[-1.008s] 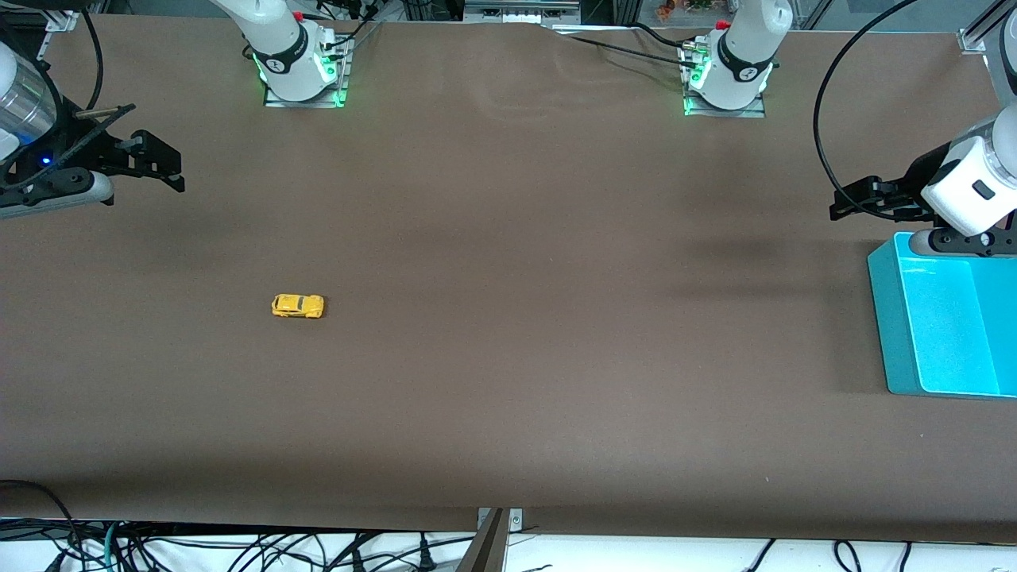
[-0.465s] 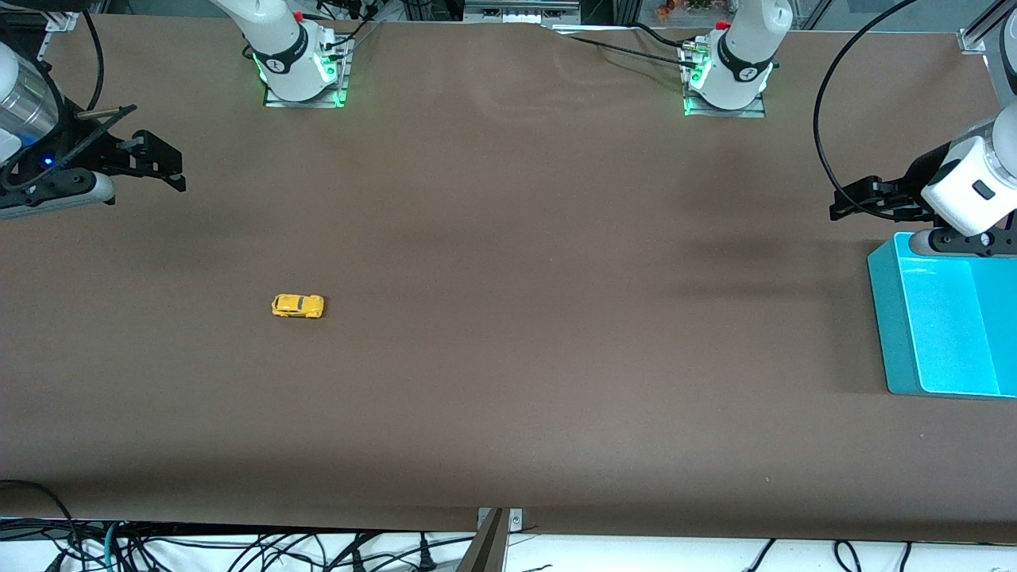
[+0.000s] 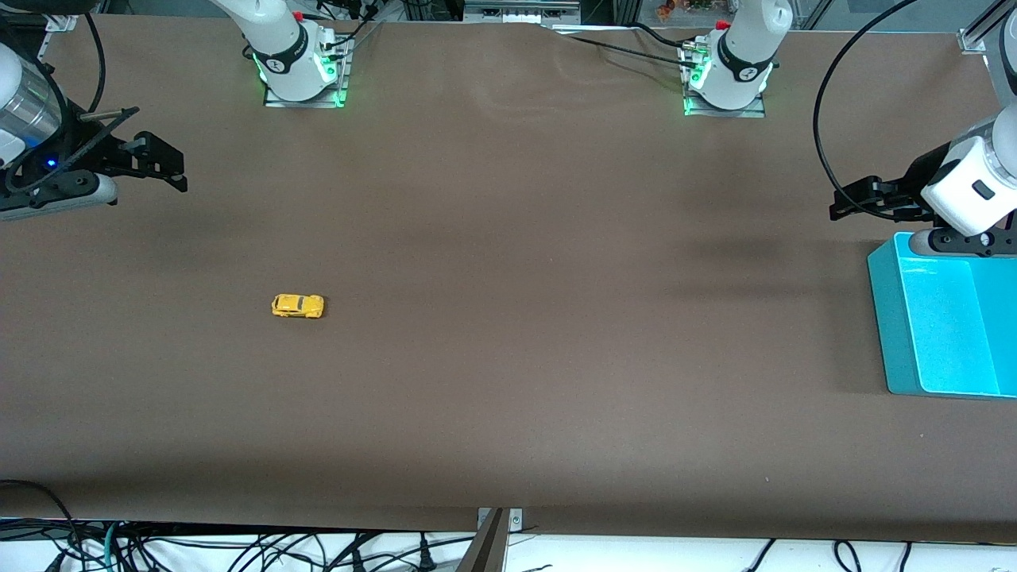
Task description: Wind and store yellow beetle car
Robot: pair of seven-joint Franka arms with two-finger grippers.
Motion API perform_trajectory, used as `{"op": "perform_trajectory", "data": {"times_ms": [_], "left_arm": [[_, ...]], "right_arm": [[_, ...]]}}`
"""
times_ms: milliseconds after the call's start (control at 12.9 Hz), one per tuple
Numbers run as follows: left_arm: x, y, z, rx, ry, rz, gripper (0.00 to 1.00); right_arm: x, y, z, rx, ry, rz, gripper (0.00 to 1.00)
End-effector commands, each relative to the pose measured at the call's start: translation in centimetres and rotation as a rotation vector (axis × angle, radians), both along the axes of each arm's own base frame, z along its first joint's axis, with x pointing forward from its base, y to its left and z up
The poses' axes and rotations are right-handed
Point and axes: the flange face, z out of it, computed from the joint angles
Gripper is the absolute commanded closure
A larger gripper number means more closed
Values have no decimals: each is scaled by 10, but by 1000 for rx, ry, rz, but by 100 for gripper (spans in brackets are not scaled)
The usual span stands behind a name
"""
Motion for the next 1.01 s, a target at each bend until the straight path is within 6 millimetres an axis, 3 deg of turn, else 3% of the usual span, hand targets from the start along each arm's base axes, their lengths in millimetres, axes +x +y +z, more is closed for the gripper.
{"op": "perform_trajectory", "data": {"times_ms": [0, 931], "left_arm": [[2, 2, 3, 7, -14, -19, 0], [8, -1, 11, 10, -34, -23, 0]], "right_arm": [[-5, 2, 1, 18, 4, 5, 0], [-6, 2, -4, 17, 17, 12, 0]]}}
